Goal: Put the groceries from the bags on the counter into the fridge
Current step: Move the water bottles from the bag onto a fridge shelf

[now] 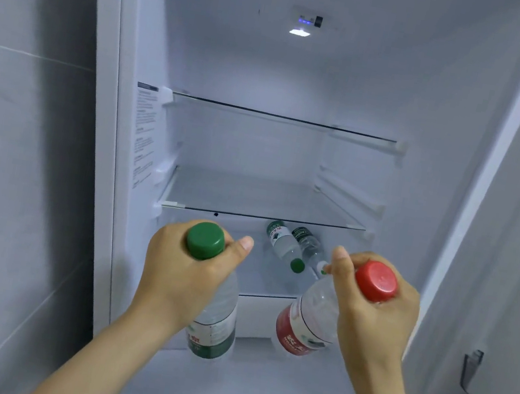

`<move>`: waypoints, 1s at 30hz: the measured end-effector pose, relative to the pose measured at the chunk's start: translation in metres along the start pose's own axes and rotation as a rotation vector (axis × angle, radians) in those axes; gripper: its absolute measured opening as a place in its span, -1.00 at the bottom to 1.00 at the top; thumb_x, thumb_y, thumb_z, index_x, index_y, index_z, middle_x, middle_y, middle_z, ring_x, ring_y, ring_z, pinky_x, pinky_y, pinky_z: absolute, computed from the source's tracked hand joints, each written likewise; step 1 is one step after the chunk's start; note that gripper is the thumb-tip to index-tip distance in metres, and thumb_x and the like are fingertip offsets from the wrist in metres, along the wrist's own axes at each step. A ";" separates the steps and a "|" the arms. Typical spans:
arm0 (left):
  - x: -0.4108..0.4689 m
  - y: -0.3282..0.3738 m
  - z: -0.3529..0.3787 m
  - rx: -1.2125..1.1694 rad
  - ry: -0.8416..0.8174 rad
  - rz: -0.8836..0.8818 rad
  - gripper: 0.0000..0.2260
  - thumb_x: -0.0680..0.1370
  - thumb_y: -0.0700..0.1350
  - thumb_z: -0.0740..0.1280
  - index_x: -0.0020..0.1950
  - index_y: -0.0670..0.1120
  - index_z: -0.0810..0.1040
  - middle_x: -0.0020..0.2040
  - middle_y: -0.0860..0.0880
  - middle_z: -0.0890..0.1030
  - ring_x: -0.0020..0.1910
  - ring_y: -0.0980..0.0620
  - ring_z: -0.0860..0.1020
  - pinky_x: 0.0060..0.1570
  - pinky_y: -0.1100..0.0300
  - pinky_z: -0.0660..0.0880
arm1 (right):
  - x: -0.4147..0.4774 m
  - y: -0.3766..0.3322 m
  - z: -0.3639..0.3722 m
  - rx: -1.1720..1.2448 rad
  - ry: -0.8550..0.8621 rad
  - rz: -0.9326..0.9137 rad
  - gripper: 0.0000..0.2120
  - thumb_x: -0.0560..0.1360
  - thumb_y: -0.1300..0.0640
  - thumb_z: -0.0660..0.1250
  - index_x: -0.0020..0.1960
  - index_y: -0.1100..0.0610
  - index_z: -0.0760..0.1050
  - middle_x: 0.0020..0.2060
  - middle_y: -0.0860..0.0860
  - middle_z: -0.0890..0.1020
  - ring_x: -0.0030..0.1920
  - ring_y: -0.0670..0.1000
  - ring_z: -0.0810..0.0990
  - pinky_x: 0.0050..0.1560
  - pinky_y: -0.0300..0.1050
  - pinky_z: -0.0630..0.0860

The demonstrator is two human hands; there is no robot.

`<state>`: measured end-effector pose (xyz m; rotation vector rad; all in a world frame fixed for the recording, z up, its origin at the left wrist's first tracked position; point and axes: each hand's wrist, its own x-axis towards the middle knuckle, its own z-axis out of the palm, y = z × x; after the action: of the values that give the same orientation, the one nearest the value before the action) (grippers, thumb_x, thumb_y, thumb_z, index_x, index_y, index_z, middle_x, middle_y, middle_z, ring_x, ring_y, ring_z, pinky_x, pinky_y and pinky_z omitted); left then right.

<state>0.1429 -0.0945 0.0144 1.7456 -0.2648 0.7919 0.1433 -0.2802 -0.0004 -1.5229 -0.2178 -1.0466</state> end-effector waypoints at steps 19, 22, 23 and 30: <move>0.059 -0.067 0.063 0.201 0.143 0.045 -0.73 0.37 -0.01 0.45 -0.43 -0.13 0.52 -0.43 -0.01 0.55 -0.37 0.00 0.49 -0.40 0.39 0.34 | 0.055 0.100 0.043 0.133 -0.057 0.091 -0.73 0.41 0.01 0.39 -0.33 0.20 0.56 -0.39 0.04 0.61 -0.37 -0.08 0.55 -0.29 -0.42 0.41; 0.062 -0.073 0.066 0.210 0.171 0.041 -0.75 0.36 0.01 0.42 -0.44 -0.09 0.51 -0.39 0.04 0.57 -0.35 0.05 0.51 -0.37 0.43 0.34 | 0.061 0.112 0.050 0.134 -0.034 0.090 -0.69 0.39 -0.09 0.39 -0.31 0.17 0.57 -0.37 0.00 0.63 -0.31 -0.06 0.59 -0.24 -0.41 0.43; 0.062 -0.075 0.067 0.207 0.179 0.040 -0.75 0.36 0.02 0.42 -0.43 -0.08 0.52 -0.38 0.05 0.57 -0.34 0.06 0.52 -0.36 0.44 0.34 | 0.062 0.116 0.052 0.132 -0.025 0.090 -0.67 0.38 -0.12 0.37 -0.30 0.16 0.58 -0.37 -0.01 0.63 -0.30 -0.05 0.59 -0.22 -0.40 0.44; 0.067 -0.082 0.070 0.216 0.188 0.058 -0.78 0.36 0.00 0.43 -0.43 -0.05 0.52 -0.33 0.09 0.59 -0.31 0.11 0.53 -0.31 0.48 0.34 | 0.061 0.143 0.075 0.161 -0.005 0.053 -0.69 0.41 -0.06 0.38 -0.25 0.21 0.56 -0.34 0.00 0.62 -0.29 -0.09 0.59 -0.20 -0.41 0.44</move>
<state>0.2648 -0.1176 -0.0155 1.8549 -0.1060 1.0522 0.3086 -0.2786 -0.0483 -1.3785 -0.2577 -0.9606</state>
